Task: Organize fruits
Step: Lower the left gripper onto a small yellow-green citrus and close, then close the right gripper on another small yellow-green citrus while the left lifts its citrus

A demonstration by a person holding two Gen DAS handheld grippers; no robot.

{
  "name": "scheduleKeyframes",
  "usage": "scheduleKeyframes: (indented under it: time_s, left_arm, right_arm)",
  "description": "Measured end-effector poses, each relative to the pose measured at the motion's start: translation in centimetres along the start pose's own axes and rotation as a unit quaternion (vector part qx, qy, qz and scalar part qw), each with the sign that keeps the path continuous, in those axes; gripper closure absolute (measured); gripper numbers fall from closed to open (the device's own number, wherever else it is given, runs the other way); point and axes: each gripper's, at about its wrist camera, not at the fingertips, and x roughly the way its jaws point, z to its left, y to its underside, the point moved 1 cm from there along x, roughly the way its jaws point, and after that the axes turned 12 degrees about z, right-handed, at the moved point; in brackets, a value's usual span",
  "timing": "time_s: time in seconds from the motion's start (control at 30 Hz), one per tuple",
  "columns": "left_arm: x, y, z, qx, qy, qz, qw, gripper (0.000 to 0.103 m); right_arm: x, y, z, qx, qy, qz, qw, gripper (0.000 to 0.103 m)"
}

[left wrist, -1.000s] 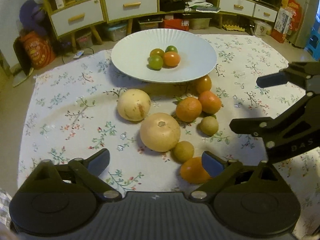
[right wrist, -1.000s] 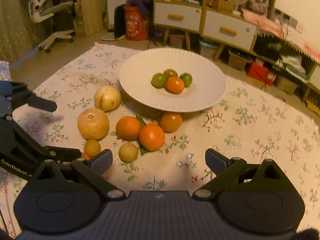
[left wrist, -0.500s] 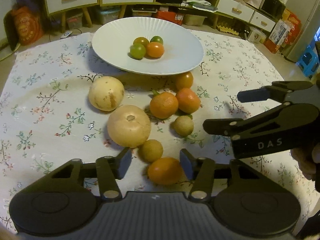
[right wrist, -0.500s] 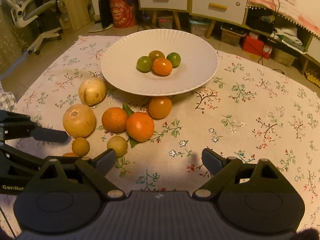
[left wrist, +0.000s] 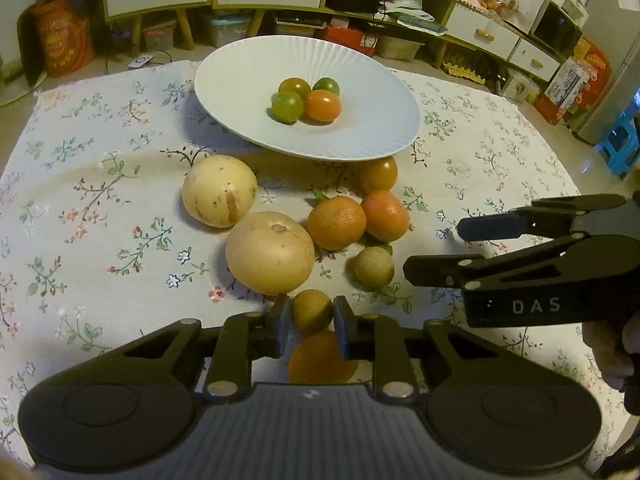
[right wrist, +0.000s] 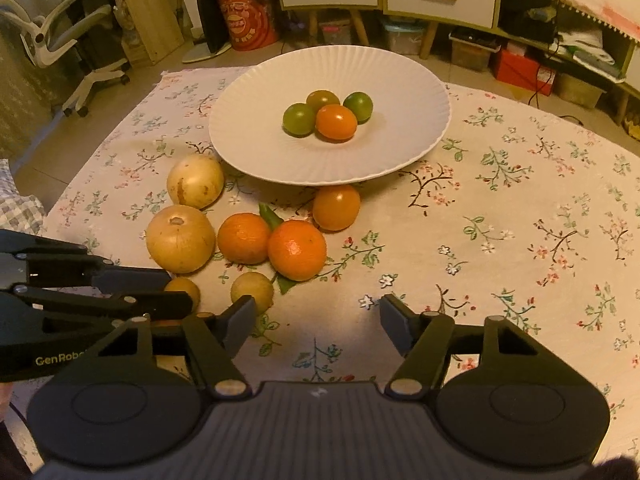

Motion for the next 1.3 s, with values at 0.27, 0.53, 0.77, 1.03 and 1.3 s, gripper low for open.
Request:
scheduleKeyframes:
  time_s: [0.27,0.53,0.77,1.03,1.3]
  left_arm:
    - [-1.1,0.7,0.9,0.007,-0.002,-0.004,1.0,0.094]
    - [-1.6,1.9,2.3,0.017,-0.015,-0.003,0.9997,0.094]
    - [-2.1,2.5,3.0,0.023,-0.023,-0.005,0.9995,0.094]
    - [-2.2,2.5,2.9,0.029,-0.026,-0.007,0.9992,0.094]
    - [-2.2,2.5,2.7,0.034,-0.031,-0.009,0.9989,0.094]
  right_arm:
    - [0.5,-0.1,0.5,0.01,-0.021,0.011,1.0,0.047]
    - [1.1,-0.4,2.3,-0.003,-0.027,0.02,0.999,0.05]
    - [1.9,-0.8,4.1,-0.018,-0.019,0.024,0.999,0.059]
    - [2.2,-0.9,4.9,-0.03,0.014,0.019,0.999,0.076]
    - [1.6,-0.5,4.8,-0.037,0.015,0.012,0.999,0.08]
